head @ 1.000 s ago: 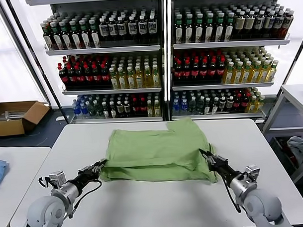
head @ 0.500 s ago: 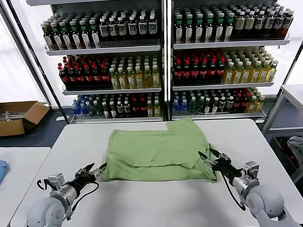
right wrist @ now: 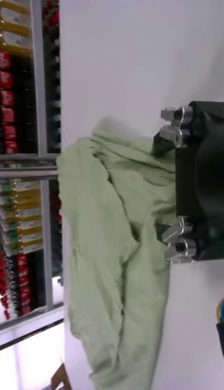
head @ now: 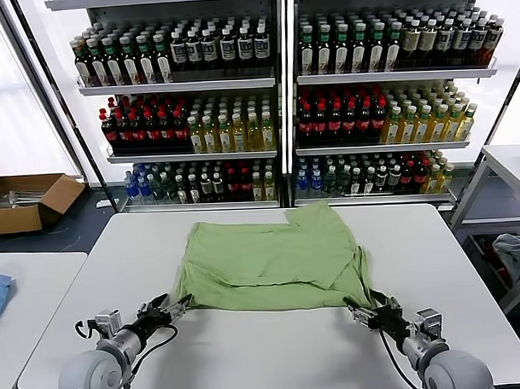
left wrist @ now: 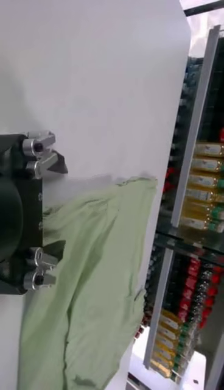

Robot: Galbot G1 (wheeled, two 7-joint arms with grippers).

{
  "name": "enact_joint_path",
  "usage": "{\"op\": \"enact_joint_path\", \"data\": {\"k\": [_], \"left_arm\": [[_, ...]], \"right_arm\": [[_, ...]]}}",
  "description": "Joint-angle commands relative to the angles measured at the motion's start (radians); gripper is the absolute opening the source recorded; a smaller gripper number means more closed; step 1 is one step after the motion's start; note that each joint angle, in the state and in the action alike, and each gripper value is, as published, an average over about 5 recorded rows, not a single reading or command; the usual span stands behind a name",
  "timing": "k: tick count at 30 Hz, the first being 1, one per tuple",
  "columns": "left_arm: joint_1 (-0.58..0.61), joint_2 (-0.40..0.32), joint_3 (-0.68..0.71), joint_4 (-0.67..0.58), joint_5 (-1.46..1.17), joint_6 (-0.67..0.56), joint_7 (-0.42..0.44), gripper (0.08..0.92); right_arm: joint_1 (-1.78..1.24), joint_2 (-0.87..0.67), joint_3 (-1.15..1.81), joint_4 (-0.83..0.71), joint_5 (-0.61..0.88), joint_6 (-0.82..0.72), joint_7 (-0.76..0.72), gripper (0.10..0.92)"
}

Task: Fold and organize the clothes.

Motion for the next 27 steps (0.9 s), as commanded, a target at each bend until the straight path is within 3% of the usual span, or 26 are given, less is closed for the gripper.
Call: {"op": "enact_joint_path", "data": {"k": [1,15,19,27], "left_arm": [[0.005,-0.008,0.007,0.017,0.009,0.003,0.015,0.619],[0.071,0.021,-0.014,-0.039,0.017,0.004,0.036,0.212],[0.144,0.032,-0.05,-0.097,0.023,0.004,0.041,0.12],[0.357,0.019,-0.174,-0.257,0.057,0.004,0.063,0.093]], "right_arm": [[-0.028,0.009,0.0,-0.001,-0.036,-0.017,0.005,0.549],[-0.068,0.001,0.014,0.046,-0.03,0.012,-0.013,0.164],[-0.136,-0.014,0.04,0.113,-0.025,0.013,-0.027,0.147],[-0.332,-0.005,0.116,0.25,-0.037,0.03,-0.063,0.147]]}}
